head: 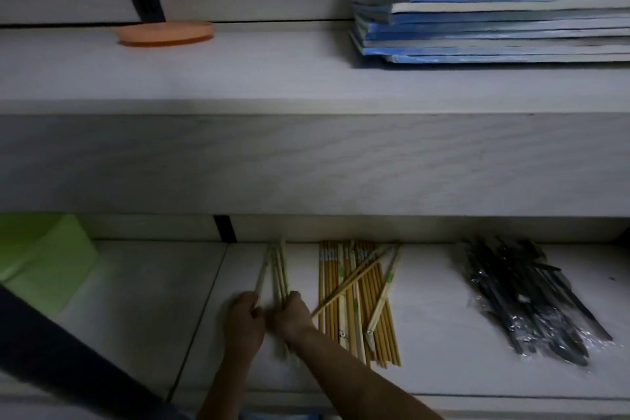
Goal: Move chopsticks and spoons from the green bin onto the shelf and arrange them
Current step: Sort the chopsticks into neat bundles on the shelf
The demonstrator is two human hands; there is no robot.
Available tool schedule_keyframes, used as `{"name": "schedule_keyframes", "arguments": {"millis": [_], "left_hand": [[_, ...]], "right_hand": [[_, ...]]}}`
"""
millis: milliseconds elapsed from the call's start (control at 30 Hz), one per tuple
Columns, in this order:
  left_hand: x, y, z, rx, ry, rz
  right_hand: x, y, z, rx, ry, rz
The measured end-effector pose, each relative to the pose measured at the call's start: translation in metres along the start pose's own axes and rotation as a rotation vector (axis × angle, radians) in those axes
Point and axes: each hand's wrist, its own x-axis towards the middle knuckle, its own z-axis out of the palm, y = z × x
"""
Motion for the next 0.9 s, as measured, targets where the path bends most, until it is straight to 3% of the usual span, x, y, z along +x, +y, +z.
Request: {"name": "schedule_keyframes", "arguments": {"millis": [167, 300, 400, 467, 500, 600, 900], "left_hand": [[-0.006, 0.004, -0.009, 0.028, 0.058, 0.045], [-0.032, 0.027, -0.009, -0.010, 0.009, 0.321], [-0.055, 0.048, 0.007, 0.155, -0.173, 0.497], [-0.064, 0.056, 0.025, 0.229, -0.260, 0.522], [-0.067, 0.058, 0.034, 0.266, -0.272, 0.532], [-0.070, 0.064, 0.051, 0.335, -0.248, 0.502], [-0.056, 0.078, 0.059, 0.453, -0.275, 0.345]], "right_hand": [[-0.012, -0.004, -0.013, -0.043, -0.056, -0.066], [-0.034, 0.010, -0.052, -0.060, -0.016, -0.282], [-0.046, 0.033, -0.097, -0.121, 0.398, -0.326], [-0.042, 0.050, -0.127, -0.183, 0.657, -0.227], [-0.037, 0.058, -0.138, -0.211, 0.690, -0.147], [-0.022, 0.073, -0.150, -0.348, 0.552, 0.059], [-0.011, 0.063, -0.153, -0.514, 0.436, 0.164]]}}
